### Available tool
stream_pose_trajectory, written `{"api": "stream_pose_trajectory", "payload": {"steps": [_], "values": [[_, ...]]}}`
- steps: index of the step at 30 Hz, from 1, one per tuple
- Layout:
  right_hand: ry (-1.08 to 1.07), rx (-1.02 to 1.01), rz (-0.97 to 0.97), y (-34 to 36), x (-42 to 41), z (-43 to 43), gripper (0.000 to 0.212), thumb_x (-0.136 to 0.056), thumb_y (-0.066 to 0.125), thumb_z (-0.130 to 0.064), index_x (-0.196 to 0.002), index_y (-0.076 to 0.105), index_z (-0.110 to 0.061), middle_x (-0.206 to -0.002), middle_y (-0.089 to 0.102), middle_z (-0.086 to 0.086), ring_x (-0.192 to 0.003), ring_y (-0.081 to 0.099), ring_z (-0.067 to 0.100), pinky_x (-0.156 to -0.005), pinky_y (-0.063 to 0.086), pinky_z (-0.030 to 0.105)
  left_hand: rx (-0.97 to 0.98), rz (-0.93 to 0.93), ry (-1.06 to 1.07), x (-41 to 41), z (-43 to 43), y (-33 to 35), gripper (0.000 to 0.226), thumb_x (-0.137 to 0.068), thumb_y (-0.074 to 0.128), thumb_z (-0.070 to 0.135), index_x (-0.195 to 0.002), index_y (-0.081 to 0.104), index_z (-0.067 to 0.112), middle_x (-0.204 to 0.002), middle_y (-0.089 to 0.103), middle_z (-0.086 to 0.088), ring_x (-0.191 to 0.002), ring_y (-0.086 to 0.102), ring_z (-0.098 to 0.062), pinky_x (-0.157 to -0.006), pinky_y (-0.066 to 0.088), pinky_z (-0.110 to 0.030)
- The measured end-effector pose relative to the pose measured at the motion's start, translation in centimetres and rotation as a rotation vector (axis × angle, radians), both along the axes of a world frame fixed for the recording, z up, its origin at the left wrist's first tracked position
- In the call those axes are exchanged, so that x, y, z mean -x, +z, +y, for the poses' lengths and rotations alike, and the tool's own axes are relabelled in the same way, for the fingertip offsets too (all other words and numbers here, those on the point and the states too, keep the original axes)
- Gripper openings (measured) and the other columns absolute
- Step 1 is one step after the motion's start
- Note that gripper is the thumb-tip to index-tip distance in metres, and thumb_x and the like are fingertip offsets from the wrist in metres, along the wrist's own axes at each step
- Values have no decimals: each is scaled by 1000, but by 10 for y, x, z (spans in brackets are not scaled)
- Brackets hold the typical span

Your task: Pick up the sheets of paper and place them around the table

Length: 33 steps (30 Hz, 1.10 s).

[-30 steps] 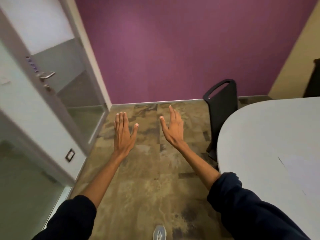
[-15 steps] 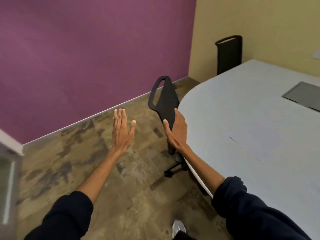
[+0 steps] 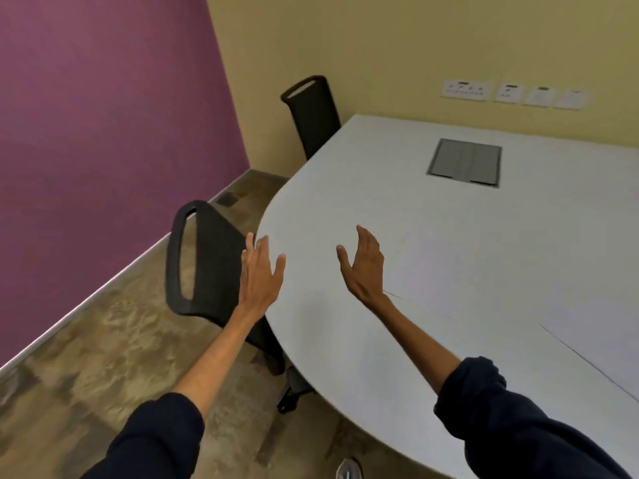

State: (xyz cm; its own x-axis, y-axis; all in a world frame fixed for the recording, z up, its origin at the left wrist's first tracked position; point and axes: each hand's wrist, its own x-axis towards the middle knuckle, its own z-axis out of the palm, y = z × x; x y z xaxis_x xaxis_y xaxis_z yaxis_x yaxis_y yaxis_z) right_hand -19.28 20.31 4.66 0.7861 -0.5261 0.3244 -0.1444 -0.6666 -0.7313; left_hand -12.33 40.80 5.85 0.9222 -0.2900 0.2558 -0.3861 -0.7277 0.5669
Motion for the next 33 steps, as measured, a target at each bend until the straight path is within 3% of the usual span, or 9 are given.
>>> {"api": "stream_pose_trajectory", "payload": {"steps": [4, 9, 15, 20, 23, 27, 33], "values": [[-129, 10, 27, 0, -1, -58, 61, -99, 47, -42, -149, 32, -11, -154, 36, 5, -144, 29, 21, -115, 26, 42, -1, 53, -130, -28, -59, -7, 60, -101, 42, 41, -152, 26, 15, -164, 7, -11, -146, 30, -33, -113, 38, -50], [-313, 23, 67, -1, 8, -123, 59, -99, 47, -40, -148, 33, -10, -152, 38, 7, -142, 32, 22, -113, 28, 43, -10, 76, -302, -60, -139, -7, 60, -100, 47, 35, -151, 27, 11, -162, 11, -14, -143, 33, -35, -113, 38, -50], [-487, 25, 193, -12, 21, -176, 53, -100, 46, -35, -145, 37, -8, -150, 38, 9, -138, 36, 26, -109, 32, 46, -30, 171, -456, -73, -210, -16, 54, -100, 46, 30, -148, 32, 10, -147, 44, -16, -131, 47, -34, -111, 36, -45], [-586, 13, 265, -31, 21, -201, 44, -102, 40, -28, -142, 40, -9, -146, 42, 8, -134, 39, 27, -105, 35, 47, -82, 208, -535, -91, -249, -35, 35, -99, 47, 23, -131, 55, 10, -118, 68, -14, -109, 62, -33, -101, 44, -40], [-623, -32, 322, -46, 25, -209, 43, -103, 38, -26, -142, 40, -10, -145, 43, 7, -133, 41, 27, -104, 35, 46, -104, 250, -544, -96, -270, -50, 31, -97, 48, 17, -126, 59, 10, -107, 71, -14, -104, 63, -34, -93, 47, -40], [-634, -98, 411, -72, 25, -223, 44, -102, 41, -27, -142, 39, -10, -144, 44, 8, -131, 41, 28, -102, 35, 46, -178, 330, -480, -102, -297, -77, 34, -97, 48, 17, -129, 58, 9, -113, 69, -17, -111, 62, -33, -96, 47, -39], [-599, -182, 637, -119, 22, -251, 51, -99, 45, -29, -144, 36, -7, -144, 41, 11, -132, 39, 30, -101, 35, 48, -325, 291, -362, -97, -317, -129, 29, -92, 54, 21, -117, 67, 12, -113, 72, -10, -107, 66, -30, -94, 38, -35]]}}
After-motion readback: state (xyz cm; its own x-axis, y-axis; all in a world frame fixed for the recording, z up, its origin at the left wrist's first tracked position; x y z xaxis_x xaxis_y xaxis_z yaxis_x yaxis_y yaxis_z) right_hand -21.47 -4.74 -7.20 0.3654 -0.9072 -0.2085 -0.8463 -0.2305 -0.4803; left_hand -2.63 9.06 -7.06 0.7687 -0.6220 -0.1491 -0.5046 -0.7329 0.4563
